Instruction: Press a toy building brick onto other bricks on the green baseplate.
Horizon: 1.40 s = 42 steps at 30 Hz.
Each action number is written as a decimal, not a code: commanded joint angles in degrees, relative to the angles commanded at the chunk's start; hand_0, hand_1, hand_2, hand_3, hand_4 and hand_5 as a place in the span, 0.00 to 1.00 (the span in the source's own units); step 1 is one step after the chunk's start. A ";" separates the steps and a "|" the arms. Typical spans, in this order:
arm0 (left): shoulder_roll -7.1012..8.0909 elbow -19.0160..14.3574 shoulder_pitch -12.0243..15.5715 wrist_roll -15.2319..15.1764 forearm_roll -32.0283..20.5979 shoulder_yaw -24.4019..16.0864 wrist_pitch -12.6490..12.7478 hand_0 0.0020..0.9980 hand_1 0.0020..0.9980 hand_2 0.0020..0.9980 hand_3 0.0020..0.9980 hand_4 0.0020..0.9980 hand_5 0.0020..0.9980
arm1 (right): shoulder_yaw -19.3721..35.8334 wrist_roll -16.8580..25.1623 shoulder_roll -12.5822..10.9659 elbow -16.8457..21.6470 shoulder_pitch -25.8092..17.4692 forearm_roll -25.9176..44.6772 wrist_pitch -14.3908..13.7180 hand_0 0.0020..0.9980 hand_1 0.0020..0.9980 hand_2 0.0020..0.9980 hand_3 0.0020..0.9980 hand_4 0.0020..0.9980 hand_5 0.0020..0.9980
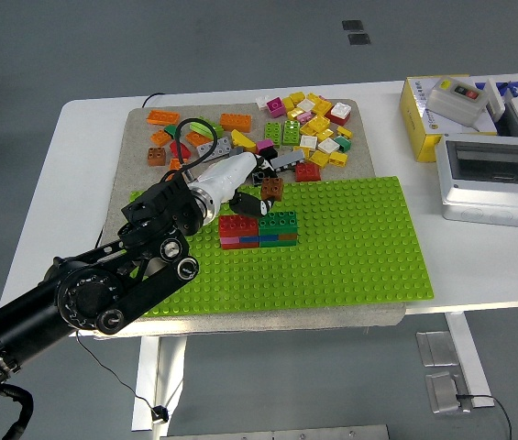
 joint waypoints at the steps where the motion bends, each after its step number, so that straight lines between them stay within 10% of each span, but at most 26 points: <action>1: -0.06 0.07 -0.01 0.22 0.04 0.12 -0.04 0.93 0.86 0.85 0.58 0.54 0.16 | 0.00 -0.01 0.01 0.00 0.00 -0.03 0.00 0.71 0.65 0.68 0.75 0.64 1.00; 14: 0.55 -2.49 1.12 3.06 2.59 1.15 -2.55 0.93 0.86 0.84 0.58 0.54 0.17 | -0.11 -0.01 -0.02 0.00 -0.46 0.00 -0.13 0.71 0.65 0.68 0.75 0.64 1.00; 29: 10.07 -16.39 8.94 5.51 5.78 -8.27 -5.95 0.92 0.85 0.83 0.58 0.55 0.18 | 0.33 0.33 -0.10 0.00 -1.88 -0.11 -0.29 0.71 0.65 0.68 0.75 0.63 1.00; 42: 7.69 -10.00 9.12 5.98 3.05 -6.57 -7.12 0.92 0.84 0.83 0.57 0.57 0.20 | 0.55 0.48 -0.18 0.00 -1.83 -0.52 -0.36 0.71 0.65 0.68 0.75 0.63 1.00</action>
